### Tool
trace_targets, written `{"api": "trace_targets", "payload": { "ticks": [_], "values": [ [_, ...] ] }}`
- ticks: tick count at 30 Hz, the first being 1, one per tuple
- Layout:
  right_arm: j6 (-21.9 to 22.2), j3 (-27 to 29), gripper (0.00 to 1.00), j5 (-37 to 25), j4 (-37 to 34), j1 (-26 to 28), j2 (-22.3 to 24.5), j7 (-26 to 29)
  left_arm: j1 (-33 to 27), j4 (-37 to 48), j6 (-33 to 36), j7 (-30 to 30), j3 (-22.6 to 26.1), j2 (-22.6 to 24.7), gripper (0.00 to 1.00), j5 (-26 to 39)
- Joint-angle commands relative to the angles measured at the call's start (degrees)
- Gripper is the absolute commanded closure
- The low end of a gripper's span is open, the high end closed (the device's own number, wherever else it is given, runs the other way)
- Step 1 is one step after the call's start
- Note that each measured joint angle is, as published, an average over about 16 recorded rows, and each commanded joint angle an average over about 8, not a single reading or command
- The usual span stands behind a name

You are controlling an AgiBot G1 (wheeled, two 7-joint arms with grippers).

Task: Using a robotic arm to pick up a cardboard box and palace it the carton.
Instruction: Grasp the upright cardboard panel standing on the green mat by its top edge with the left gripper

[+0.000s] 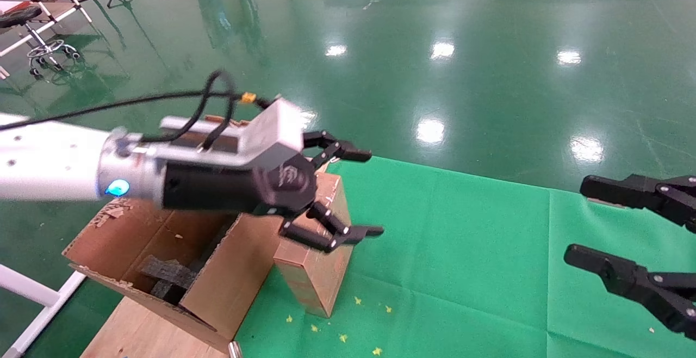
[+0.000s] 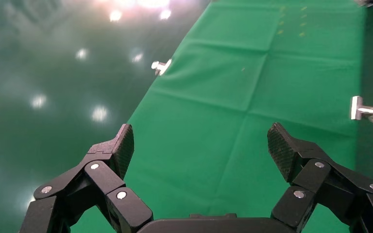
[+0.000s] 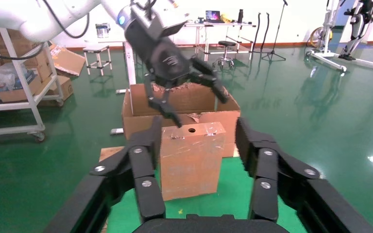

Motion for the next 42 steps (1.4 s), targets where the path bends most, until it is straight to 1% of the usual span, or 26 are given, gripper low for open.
{"api": "trace_targets", "payload": {
  "ticks": [1,4,7,12,16,19,24,27,29,32,34,38,42],
  "values": [
    [0.0,0.0,1.00,0.0,0.0,0.0,0.0,0.0,-2.2,-0.2,-0.9,-3.0,1.2,1.0,0.00,2.7],
    [0.0,0.0,1.00,0.0,0.0,0.0,0.0,0.0,-5.9,0.2,-1.4,-10.5,3.6,2.9,0.00,7.3],
    [0.0,0.0,1.00,0.0,0.0,0.0,0.0,0.0,-9.2,0.5,-1.5,-19.6,6.3,4.4,0.00,13.1],
    [0.0,0.0,1.00,0.0,0.0,0.0,0.0,0.0,-14.2,0.4,0.9,-34.9,10.6,6.6,0.00,22.0],
    [0.0,0.0,1.00,0.0,0.0,0.0,0.0,0.0,-16.7,0.3,3.1,-42.8,12.8,7.5,0.00,26.4],
    [0.0,0.0,1.00,0.0,0.0,0.0,0.0,0.0,-17.5,0.3,3.8,-44.9,13.5,7.8,0.00,28.0],
    [0.0,0.0,1.00,0.0,0.0,0.0,0.0,0.0,-18.1,0.5,4.3,-44.7,14.4,8.0,0.00,30.0],
    [0.0,0.0,1.00,0.0,0.0,0.0,0.0,0.0,-19.0,0.6,5.3,-45.8,15.8,8.7,0.00,32.9],
    [0.0,0.0,1.00,0.0,0.0,0.0,0.0,0.0,-20.1,0.7,6.7,-48.0,17.1,9.7,0.00,35.5],
    [0.0,0.0,1.00,0.0,0.0,0.0,0.0,0.0,-22.5,1.3,9.3,-53.0,19.5,11.8,0.00,39.5],
    [0.0,0.0,1.00,0.0,0.0,0.0,0.0,0.0,-24.3,2.2,10.8,-56.4,21.2,13.3,0.00,41.0],
    [0.0,0.0,1.00,0.0,0.0,0.0,0.0,0.0,-27.6,4.3,12.3,-61.5,25.0,15.3,0.00,41.0],
    [0.0,0.0,1.00,0.0,0.0,0.0,0.0,0.0,-30.6,6.3,12.7,-65.2,30.2,16.3,0.00,39.1]
  ]
}}
